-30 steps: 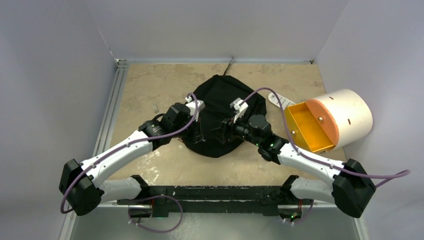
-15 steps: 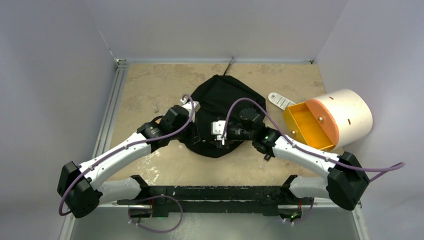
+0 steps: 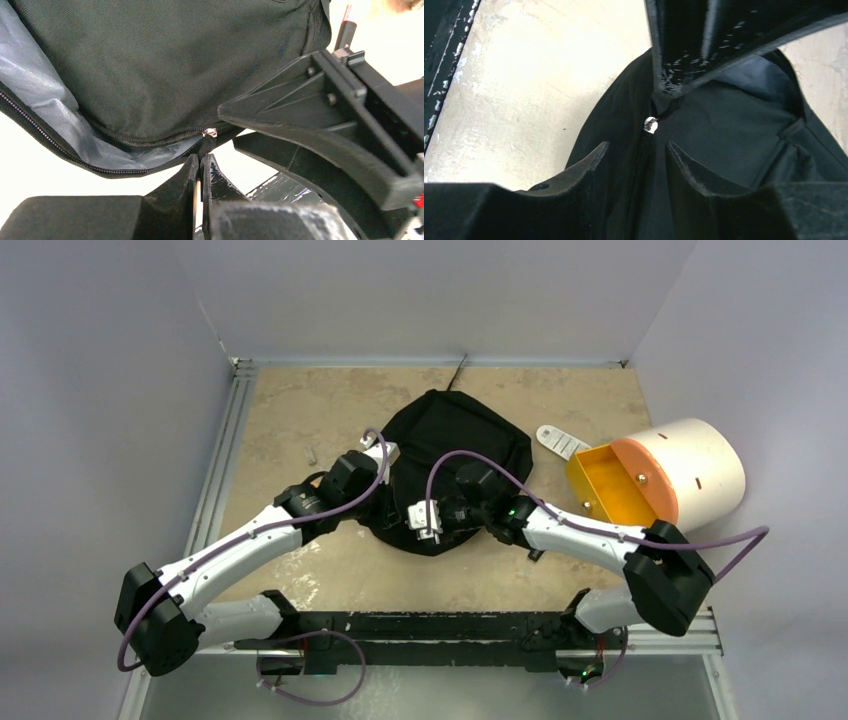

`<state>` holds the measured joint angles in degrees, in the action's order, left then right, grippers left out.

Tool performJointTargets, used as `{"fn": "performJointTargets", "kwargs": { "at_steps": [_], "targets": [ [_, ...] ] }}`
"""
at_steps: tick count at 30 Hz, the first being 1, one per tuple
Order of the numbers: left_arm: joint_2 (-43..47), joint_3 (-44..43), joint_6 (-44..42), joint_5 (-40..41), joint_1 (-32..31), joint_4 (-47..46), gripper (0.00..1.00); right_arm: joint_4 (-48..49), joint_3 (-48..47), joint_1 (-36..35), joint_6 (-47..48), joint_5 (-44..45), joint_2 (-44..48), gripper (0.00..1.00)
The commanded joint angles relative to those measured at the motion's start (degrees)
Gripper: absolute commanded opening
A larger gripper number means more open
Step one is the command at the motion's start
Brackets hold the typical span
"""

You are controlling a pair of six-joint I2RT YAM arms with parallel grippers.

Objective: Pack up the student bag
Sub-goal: Zip the student bag at the center of the board.

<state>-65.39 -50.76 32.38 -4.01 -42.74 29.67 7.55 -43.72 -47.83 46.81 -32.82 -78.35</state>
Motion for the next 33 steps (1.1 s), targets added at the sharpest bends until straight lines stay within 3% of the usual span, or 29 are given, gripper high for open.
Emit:
{"fn": "performJointTargets", "kwargs": {
  "at_steps": [1, 3, 7, 11, 25, 33],
  "targets": [
    [1.51, -0.13, 0.64, 0.5, 0.45, -1.22, 0.0, 1.21, -2.37, -1.09, 0.2, 2.61, -1.48, 0.41],
    [1.7, -0.07, 0.73, 0.54, 0.46, -0.86, 0.0, 2.86, -1.81, -1.16, -0.85, 5.65, -1.37, 0.32],
    [2.72, 0.82, 1.54, 1.26, 0.38, -0.16, 0.0, 4.24, -0.2, -1.28, -1.88, 9.95, -0.2, 0.25],
    [3.17, 1.65, 2.3, 2.61, 0.46, 0.52, 0.0, 3.58, 0.96, -1.21, -2.11, 10.76, 0.73, 0.0],
    [-0.1, -4.01, 12.6, 21.92, 2.34, 19.72, 0.0, 1.65, 5.13, -1.28, -2.36, 11.63, 5.37, 0.0],
    [-3.61, -8.3, 4.52, 26.15, 9.64, 16.18, 0.0, -3.88, 4.79, -1.24, 0.18, 12.59, 6.83, 0.0]
  ]
}}
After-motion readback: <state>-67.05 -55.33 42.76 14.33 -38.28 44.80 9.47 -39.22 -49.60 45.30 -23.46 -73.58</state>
